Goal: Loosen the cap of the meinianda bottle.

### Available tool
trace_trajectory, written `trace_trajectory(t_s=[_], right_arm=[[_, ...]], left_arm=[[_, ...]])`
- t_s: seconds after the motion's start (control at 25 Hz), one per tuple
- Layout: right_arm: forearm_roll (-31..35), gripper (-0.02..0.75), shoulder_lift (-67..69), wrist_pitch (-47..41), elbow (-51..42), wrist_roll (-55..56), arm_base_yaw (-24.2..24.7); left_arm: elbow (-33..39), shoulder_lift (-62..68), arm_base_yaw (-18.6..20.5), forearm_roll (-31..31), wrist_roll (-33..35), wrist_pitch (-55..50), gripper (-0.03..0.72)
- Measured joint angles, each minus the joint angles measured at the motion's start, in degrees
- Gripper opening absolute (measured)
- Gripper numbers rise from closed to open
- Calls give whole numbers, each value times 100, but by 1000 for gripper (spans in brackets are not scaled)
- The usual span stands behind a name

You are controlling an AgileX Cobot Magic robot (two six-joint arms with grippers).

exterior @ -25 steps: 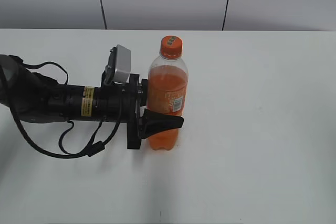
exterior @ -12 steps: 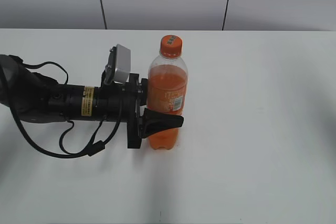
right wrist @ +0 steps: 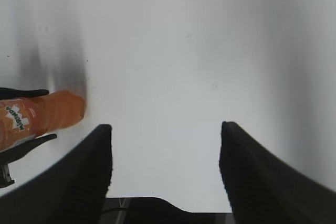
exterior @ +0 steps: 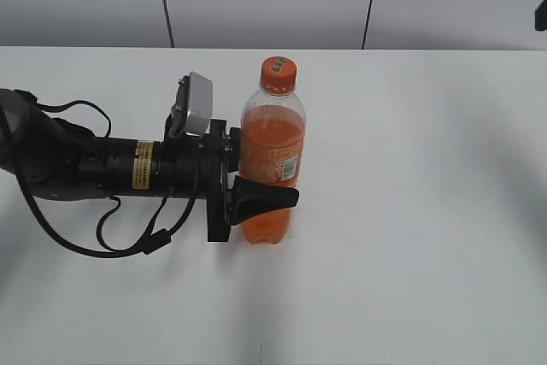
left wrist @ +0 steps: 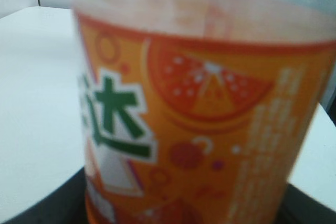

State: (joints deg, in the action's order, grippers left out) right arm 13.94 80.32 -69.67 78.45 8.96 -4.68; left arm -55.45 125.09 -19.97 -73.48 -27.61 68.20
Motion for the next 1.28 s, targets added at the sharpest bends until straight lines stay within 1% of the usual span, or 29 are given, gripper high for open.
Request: trace_trajectory(t_s=[0.24, 0.64, 0.92, 1.28], right_arm=[[-140, 480, 626, 0, 602, 679, -861], [25, 480, 1564, -6, 1535, 1379, -2036], [274, 480, 2022, -1, 2181, 1626, -2583], [342, 480, 2263, 1, 2255, 1752, -3039]], left_arm=[[0, 0, 0, 0, 0, 0, 418], [0, 0, 0, 6, 0, 0, 418], [0, 0, 0, 23, 0, 0, 418], [0, 0, 0, 41, 0, -5, 418]])
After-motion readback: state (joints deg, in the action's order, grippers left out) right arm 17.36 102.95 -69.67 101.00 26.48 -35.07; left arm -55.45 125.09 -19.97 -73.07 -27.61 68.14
